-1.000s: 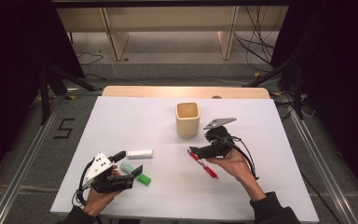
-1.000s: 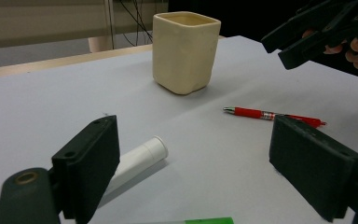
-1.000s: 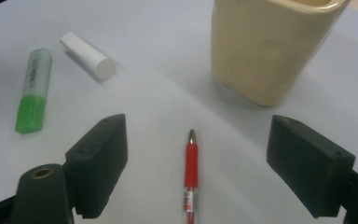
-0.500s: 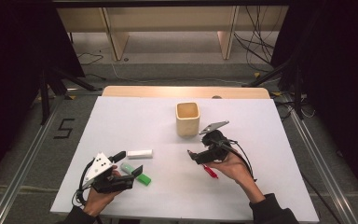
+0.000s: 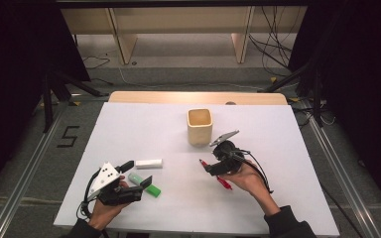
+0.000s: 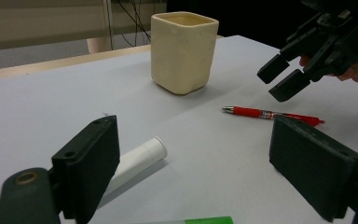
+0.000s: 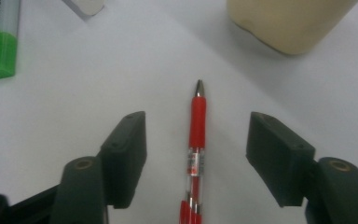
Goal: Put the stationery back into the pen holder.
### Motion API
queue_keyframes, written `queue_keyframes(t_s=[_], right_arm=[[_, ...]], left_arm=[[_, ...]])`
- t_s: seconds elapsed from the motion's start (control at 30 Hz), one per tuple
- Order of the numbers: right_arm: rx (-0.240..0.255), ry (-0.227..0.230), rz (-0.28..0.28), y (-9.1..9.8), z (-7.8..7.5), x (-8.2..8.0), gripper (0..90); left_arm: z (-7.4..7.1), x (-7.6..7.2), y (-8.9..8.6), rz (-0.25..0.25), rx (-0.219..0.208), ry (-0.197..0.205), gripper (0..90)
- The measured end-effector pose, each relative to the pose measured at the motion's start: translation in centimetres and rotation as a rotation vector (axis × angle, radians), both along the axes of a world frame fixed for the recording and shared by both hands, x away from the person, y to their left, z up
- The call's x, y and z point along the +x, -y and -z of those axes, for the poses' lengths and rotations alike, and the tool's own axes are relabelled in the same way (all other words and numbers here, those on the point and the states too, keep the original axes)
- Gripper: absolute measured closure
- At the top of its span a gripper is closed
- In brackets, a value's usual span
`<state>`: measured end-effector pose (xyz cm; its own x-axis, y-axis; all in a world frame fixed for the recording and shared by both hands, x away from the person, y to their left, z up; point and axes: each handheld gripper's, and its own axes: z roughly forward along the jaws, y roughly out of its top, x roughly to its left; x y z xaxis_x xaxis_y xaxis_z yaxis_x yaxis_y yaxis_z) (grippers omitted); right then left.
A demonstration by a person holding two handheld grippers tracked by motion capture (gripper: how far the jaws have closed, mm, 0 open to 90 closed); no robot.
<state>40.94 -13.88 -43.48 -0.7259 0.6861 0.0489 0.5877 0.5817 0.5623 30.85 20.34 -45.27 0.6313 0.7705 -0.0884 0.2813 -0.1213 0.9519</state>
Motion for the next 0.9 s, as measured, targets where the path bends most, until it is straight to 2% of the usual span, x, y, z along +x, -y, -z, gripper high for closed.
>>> queue_keyframes(t_s=[0.43, 0.9], right_arm=[[-0.097, -0.076, 0.001, -0.4, 1.8, 0.1, 53.2], [-0.161, -0.116, -0.019, -0.8, 2.4, -0.1, 66.6]], left_arm=[[0.0, -0.2, -0.1, 0.002, -0.002, 0.004, 15.7], [0.0, -0.2, -0.1, 0.004, -0.003, 0.007, 15.7]])
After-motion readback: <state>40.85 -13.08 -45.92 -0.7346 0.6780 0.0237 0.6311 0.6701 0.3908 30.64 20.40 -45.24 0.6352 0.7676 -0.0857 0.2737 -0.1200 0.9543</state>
